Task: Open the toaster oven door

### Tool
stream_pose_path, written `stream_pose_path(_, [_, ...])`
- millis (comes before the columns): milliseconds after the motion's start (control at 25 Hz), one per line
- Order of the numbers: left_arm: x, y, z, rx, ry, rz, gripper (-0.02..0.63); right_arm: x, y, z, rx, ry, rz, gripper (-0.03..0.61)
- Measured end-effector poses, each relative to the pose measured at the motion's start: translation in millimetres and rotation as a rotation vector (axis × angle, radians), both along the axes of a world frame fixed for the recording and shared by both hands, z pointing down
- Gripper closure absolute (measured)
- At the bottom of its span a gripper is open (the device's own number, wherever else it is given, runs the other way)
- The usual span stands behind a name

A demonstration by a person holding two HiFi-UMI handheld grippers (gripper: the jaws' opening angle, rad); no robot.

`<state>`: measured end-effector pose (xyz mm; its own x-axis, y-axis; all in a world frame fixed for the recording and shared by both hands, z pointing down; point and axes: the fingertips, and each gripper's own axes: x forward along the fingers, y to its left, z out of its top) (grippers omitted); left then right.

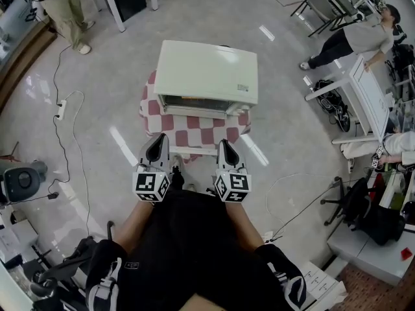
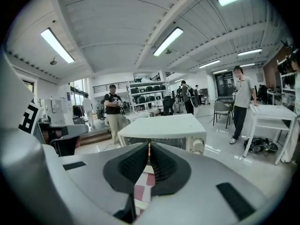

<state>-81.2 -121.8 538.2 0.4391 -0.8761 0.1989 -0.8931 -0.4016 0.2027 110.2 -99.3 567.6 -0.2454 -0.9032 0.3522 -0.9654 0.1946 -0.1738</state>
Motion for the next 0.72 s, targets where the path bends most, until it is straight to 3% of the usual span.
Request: stream_pose_path(720, [5.0, 11.9, 22.5, -0.041, -0.017, -0.003, 0.6, -9.5, 10.3, 5.9, 0.004, 0.022, -0.027, 0.551])
